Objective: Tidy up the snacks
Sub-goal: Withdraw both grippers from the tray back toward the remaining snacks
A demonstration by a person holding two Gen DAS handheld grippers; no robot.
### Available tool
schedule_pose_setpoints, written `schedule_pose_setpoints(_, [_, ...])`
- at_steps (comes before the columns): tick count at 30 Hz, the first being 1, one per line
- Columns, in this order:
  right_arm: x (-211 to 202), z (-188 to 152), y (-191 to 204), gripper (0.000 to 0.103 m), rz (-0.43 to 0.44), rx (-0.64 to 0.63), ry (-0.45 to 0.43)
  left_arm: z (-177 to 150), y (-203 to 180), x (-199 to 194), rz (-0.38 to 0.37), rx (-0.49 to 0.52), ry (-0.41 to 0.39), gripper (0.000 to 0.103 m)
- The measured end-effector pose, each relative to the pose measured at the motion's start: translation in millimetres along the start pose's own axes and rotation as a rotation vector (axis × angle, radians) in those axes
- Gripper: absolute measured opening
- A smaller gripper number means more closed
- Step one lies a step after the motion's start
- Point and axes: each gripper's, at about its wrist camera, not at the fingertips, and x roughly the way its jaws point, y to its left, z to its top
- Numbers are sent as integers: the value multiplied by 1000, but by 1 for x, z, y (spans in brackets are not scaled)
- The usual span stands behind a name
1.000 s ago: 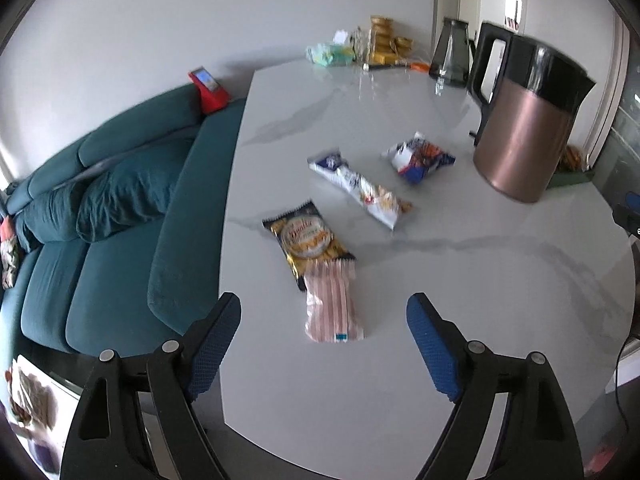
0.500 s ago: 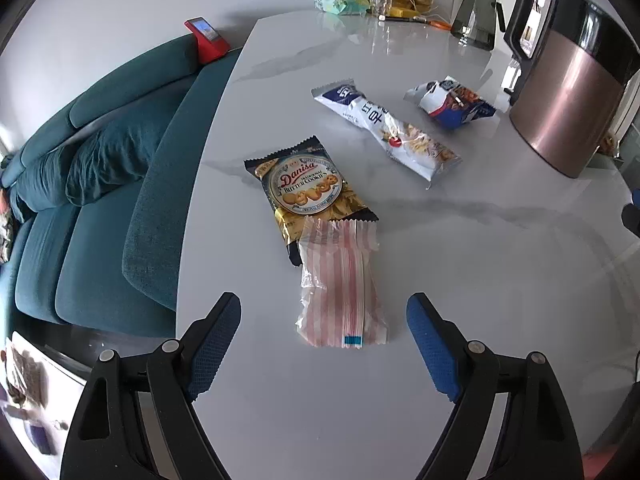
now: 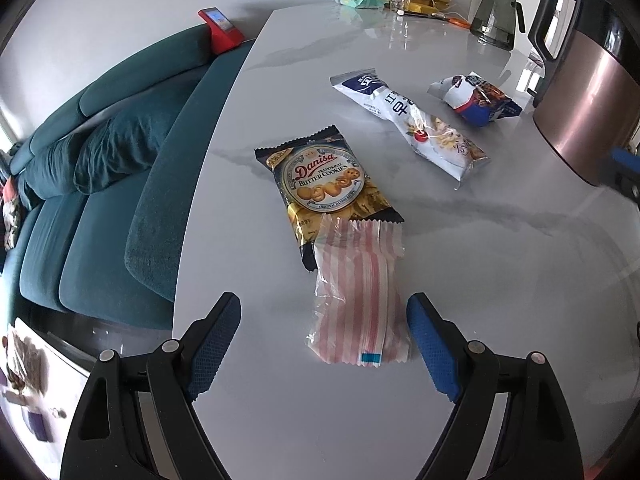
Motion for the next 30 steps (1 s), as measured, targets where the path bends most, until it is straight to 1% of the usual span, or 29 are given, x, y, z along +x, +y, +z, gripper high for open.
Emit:
schedule_pose_setpoints(9, [23, 26, 11, 103, 17, -44, -15, -1, -1, 1, 1, -20, 4, 81])
schedule_pose_setpoints(21, [46, 57, 18, 103, -4, -73, -27, -3, 1, 2, -12, -26, 8, 81])
schedule_pose_setpoints(30, [71, 72, 25, 103, -26, -101, 0, -4, 4, 1, -19, -29, 8, 81])
